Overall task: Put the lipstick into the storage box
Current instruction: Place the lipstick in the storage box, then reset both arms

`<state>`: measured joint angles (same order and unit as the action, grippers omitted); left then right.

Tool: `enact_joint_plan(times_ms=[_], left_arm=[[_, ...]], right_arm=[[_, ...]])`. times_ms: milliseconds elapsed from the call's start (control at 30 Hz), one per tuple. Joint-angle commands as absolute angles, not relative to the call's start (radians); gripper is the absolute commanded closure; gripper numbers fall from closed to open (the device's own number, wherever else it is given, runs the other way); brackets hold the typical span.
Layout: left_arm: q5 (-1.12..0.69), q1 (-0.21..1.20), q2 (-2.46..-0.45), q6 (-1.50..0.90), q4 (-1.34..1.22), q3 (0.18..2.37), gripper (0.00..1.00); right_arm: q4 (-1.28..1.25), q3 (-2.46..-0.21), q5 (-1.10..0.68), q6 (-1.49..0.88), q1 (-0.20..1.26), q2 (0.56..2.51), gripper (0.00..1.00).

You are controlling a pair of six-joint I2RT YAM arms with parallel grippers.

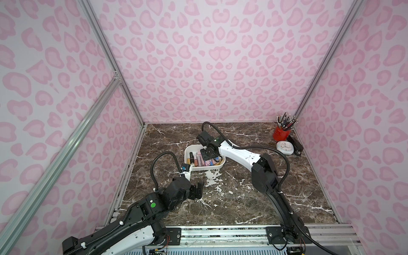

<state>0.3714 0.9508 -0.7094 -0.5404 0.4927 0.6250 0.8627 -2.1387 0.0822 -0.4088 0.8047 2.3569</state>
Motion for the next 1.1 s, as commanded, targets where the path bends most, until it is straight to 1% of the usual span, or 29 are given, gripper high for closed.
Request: enact_joint_plan(times_ms=[0,133,267,367,433,500,567,700,767,833,900,967,1067], left_arm=[[0.398,0.951,-0.719,-0.546,0.496,0.638,0.03],[0.418,0.95,-0.754,-0.533,0.478,0.664,0.02],[0.42,0.948,-0.83,-0.499,0.397,0.696,0.02],[0.417,0.937,-0.937,-0.448,0.305,0.722,0.02],[0.412,0.915,-1.027,-0.418,0.25,0.751,0.03],[0.379,0.884,-1.119,-0.386,0.174,0.776,0.03],[0.34,0.858,-1.207,-0.33,0.087,0.8,0.03],[0.373,0.816,-1.32,-0.189,-0.036,0.836,0.03],[0.43,0.751,-1.339,-0.162,-0.105,0.82,0.03],[0.456,0.654,-1.33,-0.156,-0.154,0.782,0.03],[0.507,0.548,-1.291,-0.151,-0.221,0.712,0.03],[0.554,0.467,-1.242,-0.132,-0.288,0.632,0.03],[0.536,0.36,-1.164,-0.114,-0.375,0.52,0.03]], right_arm=[[0.874,-2.128,0.139,-0.383,0.804,2.302,0.51],[0.844,-2.021,0.185,-0.361,0.784,2.168,0.5],[0.75,-1.802,0.193,-0.339,0.724,1.974,0.46],[0.664,-1.615,0.198,-0.317,0.656,1.823,0.4],[0.611,-1.499,0.188,-0.311,0.589,1.736,0.34],[0.555,-1.367,0.171,-0.308,0.516,1.649,0.19],[0.492,-1.244,0.154,-0.302,0.437,1.573,0.13],[0.362,-1.054,0.201,-0.297,0.339,1.458,0.09],[0.242,-0.934,0.262,-0.284,0.317,1.395,0.01],[0.12,-0.816,0.296,-0.263,0.297,1.33,0.01],[-0.05,-0.675,0.283,-0.183,0.281,1.25,0.01],[-0.181,-0.568,0.313,-0.119,0.277,1.177,0.01],[-0.289,-0.486,0.313,-0.08,0.228,1.109,0.01]])
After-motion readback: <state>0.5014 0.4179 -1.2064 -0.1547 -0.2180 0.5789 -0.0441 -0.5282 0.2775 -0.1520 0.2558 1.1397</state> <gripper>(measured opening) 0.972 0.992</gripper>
